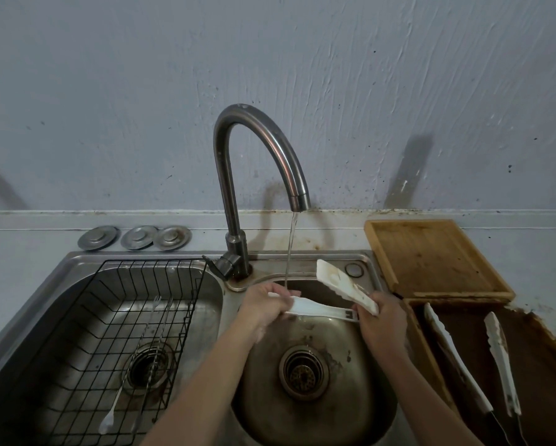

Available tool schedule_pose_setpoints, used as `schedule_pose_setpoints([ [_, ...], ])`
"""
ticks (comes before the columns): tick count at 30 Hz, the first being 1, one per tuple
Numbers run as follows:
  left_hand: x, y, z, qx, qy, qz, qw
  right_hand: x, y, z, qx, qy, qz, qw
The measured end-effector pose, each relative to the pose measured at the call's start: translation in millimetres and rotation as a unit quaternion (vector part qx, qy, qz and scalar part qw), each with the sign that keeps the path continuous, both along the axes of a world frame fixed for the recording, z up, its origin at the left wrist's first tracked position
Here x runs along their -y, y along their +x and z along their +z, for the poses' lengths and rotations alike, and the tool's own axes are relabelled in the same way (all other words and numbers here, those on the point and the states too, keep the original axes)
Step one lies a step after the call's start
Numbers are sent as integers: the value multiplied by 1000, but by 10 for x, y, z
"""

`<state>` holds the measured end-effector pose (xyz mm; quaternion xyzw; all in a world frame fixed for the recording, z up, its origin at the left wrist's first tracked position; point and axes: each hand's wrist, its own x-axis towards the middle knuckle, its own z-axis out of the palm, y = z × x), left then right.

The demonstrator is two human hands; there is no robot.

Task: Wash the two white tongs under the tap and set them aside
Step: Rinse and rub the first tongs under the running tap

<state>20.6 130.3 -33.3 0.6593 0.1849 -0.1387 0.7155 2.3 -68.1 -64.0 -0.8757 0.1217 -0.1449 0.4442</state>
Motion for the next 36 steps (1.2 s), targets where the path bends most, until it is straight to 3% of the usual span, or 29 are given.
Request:
schedule_pose_setpoints([
  [2,1,-21,-40,51,19,53,997,-29,-12,9,1,7,12,1000],
  [4,-27,-47,-51,116,114,48,986,-29,-32,13,2,5,19,1000],
  [6,-74,-49,-37,162,224,-9,961,26,-50,6,18,-7,14,1000],
  [8,-148,-40,-9,171,250,-83,949,142,-53,22,31,-36,6,999],
  [10,-246,-44,56,153,224,-109,956,267,-38,76,38,-85,8,996],
  [13,-321,-59,163,96,29,-42,994,339,7,188,53,-195,7,979],
  [17,-225,-94,146,25,-137,-25,990,224,72,290,19,-280,9,960],
  [20,-137,-116,89,1,-173,-10,985,91,69,270,7,-298,9,954],
  [26,-228,-47,19,-9,-143,34,989,38,123,120,-7,-248,100,964],
  [28,-269,-33,-9,-12,-82,26,996,15,127,91,3,-230,131,964],
  [31,-270,-45,-20,16,100,33,994,-86,118,63,31,-202,164,965],
  [36,-239,-76,-6,77,201,52,975,-157,131,119,22,-199,172,965],
])
